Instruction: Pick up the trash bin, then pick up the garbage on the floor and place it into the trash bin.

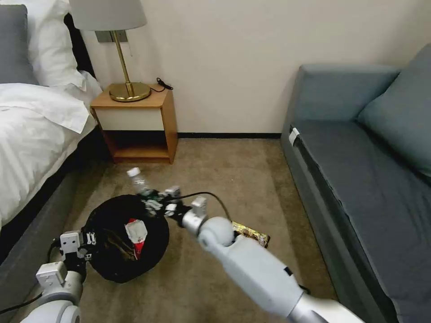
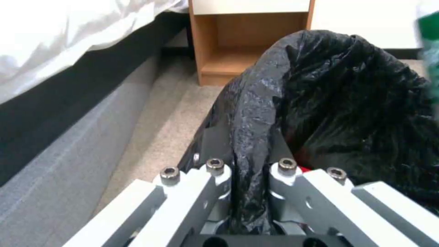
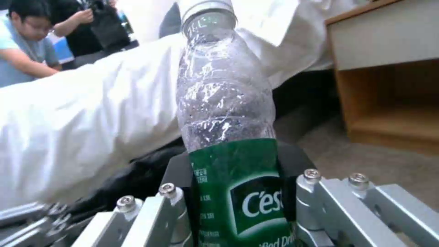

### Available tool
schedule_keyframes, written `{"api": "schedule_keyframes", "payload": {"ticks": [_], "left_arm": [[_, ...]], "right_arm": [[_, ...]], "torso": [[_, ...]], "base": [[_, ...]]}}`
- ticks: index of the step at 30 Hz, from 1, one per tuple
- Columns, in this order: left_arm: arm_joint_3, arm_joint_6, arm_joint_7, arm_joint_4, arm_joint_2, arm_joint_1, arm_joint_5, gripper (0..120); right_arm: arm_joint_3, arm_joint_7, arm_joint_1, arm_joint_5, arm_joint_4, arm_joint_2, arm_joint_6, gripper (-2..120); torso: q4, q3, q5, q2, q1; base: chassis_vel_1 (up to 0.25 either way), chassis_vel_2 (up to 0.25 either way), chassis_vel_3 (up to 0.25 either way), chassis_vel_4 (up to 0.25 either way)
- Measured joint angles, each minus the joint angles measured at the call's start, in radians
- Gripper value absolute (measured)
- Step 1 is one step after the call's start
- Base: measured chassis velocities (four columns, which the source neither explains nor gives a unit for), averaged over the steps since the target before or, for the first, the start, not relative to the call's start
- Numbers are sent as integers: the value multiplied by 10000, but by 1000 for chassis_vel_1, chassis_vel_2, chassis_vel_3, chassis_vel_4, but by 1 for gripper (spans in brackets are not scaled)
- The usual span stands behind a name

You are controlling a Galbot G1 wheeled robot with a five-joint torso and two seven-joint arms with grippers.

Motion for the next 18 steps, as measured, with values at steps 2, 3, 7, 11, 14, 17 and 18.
{"api": "schedule_keyframes", "payload": {"ticks": [2, 3, 7, 11, 14, 17, 18], "left_arm": [[-20, -28, 3, -11, 6, 5, -27, 4], [-29, -43, 5, -12, 12, 6, -44, 4], [-78, -179, 15, 0, 74, 2, -129, 4], [-78, -197, 21, 43, 98, -14, -158, 4], [-46, -198, 23, 69, 95, -84, -157, 4], [-27, -197, 28, 111, 93, -142, -146, 4], [-23, -196, 29, 130, 93, -153, -142, 4]], "right_arm": [[-104, 1, -104, -107, -25, 63, 11, 34], [-133, 0, -145, -146, -31, 72, 15, 34], [-284, -13, -429, -479, -165, 71, 117, 34], [-358, -23, -707, -1094, -433, 7, 352, 34], [-383, -17, -862, -1443, -499, -80, 424, 44], [-384, -20, -898, -1725, -500, -145, 470, 56], [-383, -23, -901, -1818, -501, -164, 488, 59]], "torso": [[-1, 0, 0, 0, 0], [-1, 0, 0, 0, 0], [-3, 0, 3, 0, 0], [-1, 0, 2, 0, 0], [-3, 0, 2, 0, 0], [-3, 0, 2, 0, 0], [-3, 0, 2, 0, 0]], "base": [[0, 0, 0, 0], [0, 0, 0, 0], [0, 0, 0, 0], [0, 0, 0, 0], [0, 0, 0, 0], [0, 0, 0, 0], [0, 0, 0, 0]]}}
